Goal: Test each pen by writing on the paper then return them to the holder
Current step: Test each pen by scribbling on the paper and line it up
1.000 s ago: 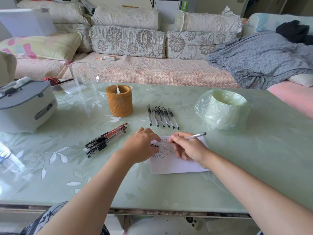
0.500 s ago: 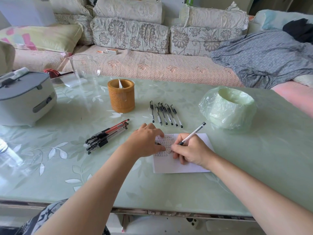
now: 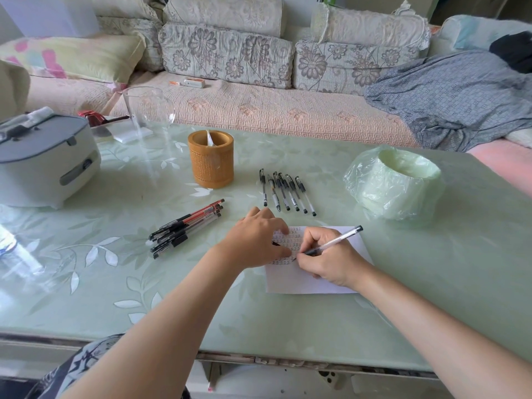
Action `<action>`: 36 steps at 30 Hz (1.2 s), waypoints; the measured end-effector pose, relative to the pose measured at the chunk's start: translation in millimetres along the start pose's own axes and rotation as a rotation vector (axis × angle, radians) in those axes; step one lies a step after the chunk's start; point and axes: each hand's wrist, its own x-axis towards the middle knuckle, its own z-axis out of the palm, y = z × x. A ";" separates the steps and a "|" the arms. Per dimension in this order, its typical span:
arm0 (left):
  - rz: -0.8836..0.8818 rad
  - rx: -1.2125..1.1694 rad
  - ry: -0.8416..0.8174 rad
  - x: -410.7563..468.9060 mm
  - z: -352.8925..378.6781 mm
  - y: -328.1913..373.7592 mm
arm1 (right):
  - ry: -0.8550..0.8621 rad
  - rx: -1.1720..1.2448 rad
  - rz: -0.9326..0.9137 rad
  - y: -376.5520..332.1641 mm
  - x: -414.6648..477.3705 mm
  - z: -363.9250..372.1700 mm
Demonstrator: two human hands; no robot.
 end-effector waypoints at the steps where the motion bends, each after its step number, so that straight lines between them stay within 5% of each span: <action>1: -0.004 -0.003 0.000 0.0 0.5 0.0 | 0.005 -0.017 -0.004 0.6 0.5 0.4; 25: -0.062 -0.037 -0.011 0.8 1.7 0.5 | 0.007 -0.156 -0.067 1.2 4.6 3.9; 36: -0.039 -0.042 -0.018 -1.2 -1.1 2.3 | 0.032 0.035 0.002 -2.5 3.9 1.2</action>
